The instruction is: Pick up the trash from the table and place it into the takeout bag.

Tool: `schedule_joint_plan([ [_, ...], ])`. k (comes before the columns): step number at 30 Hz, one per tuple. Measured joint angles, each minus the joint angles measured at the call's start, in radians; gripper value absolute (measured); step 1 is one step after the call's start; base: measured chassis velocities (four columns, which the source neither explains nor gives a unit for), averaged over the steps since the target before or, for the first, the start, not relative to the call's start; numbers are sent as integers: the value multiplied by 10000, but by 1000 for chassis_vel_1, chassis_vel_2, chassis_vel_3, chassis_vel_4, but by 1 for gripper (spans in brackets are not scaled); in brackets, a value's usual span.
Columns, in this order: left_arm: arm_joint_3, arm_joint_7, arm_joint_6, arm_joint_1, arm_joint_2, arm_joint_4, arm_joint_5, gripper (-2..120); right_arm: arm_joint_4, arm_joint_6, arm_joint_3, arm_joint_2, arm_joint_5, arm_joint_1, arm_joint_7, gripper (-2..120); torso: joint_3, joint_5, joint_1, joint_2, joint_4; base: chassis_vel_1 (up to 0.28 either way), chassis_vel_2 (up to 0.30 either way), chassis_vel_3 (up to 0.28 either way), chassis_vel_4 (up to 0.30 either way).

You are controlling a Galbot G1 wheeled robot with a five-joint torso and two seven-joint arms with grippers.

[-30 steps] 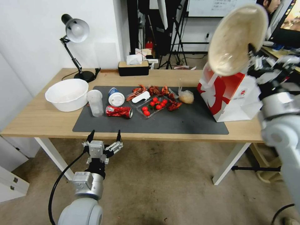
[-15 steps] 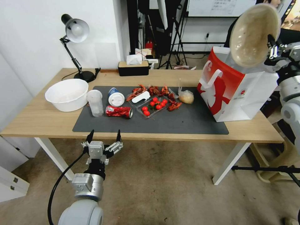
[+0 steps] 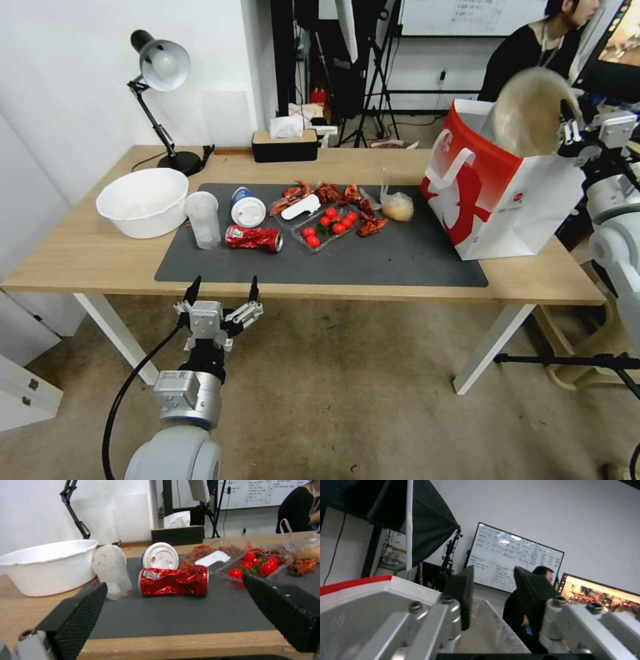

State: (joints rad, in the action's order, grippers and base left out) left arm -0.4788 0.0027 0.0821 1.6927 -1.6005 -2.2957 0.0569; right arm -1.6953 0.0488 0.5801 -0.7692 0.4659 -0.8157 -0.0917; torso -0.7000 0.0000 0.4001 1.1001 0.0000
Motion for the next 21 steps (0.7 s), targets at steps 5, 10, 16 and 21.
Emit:
schedule_joint_plan([
  [5, -9, 17, -13, -28, 22, 38, 0, 100, -424, -7, 77, -2, 805, 13, -96, 56, 0, 0, 0, 0, -1, 0, 0, 0, 0],
  [10, -15, 18, -15, -62, 42, 65, -5, 100, -1463, -180, 234, 112, 3647, -143, 188, 75, 0, -2, 0, 0, 0, 0, 0, 0, 0],
  [16, -68, 13, -18, -92, 111, 98, -57, 100, -3463, -272, 394, 18, 5564, -1313, 316, 97, 1, -3, 0, 0, 1, 0, 0, 0, 0],
  [21, -122, 0, -23, -87, 184, 79, -84, 100, -4379, -341, 400, -140, 5510, -2352, 413, 100, 1, -2, -1, 0, -2, 0, 0, 0, 0],
])
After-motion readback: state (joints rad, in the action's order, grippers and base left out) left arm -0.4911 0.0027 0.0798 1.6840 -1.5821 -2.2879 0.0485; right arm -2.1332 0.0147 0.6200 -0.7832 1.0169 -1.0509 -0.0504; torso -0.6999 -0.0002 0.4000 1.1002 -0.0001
